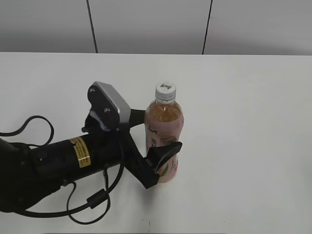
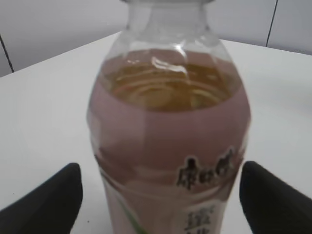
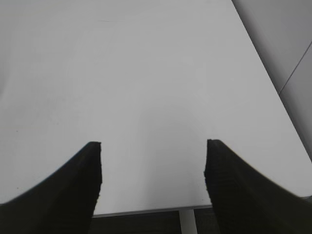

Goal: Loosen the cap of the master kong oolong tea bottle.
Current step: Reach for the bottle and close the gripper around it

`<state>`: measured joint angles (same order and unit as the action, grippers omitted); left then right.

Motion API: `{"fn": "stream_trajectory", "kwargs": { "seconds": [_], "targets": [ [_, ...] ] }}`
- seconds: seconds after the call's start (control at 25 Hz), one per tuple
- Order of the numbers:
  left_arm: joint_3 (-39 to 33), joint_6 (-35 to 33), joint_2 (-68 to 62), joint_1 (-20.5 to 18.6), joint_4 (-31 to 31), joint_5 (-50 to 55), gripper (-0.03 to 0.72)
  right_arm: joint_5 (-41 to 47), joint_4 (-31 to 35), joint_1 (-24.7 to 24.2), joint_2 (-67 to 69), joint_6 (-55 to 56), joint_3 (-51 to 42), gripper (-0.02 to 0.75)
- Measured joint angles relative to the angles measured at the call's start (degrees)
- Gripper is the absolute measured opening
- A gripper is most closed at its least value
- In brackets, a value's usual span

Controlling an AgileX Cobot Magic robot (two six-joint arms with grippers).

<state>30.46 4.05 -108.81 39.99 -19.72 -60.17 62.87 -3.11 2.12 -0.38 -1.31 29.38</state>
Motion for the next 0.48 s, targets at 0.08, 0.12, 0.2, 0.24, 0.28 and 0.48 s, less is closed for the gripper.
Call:
{"fn": "stream_trajectory", "kwargs": {
  "seconds": [0.08,0.12,0.2,0.24,0.28,0.48],
  "targets": [
    [1.5,0.0,0.0,0.0,0.0,1.3,0.587,0.0,0.0,0.0,0.0,0.0,0.0,0.503],
    [2.0,0.0,-0.2,0.0,0.0,1.9,0.587,0.0,0.0,0.0,0.0,0.0,0.0,0.503],
    [3.2,0.0,-1.1,0.0,0.0,2.2,0.587,0.0,0.0,0.0,0.0,0.0,0.0,0.503],
    [3.7,0.0,-1.9,0.0,0.0,2.2,0.585,0.0,0.0,0.0,0.0,0.0,0.0,0.503],
    [3.9,0.0,-2.7,0.0,-0.1,2.2,0.58,0.0,0.0,0.0,0.0,0.0,0.0,0.503],
    [4.2,0.0,-4.1,0.0,-0.9,0.8,0.478,0.0,0.0,0.0,0.0,0.0,0.0,0.503]
  ]
}}
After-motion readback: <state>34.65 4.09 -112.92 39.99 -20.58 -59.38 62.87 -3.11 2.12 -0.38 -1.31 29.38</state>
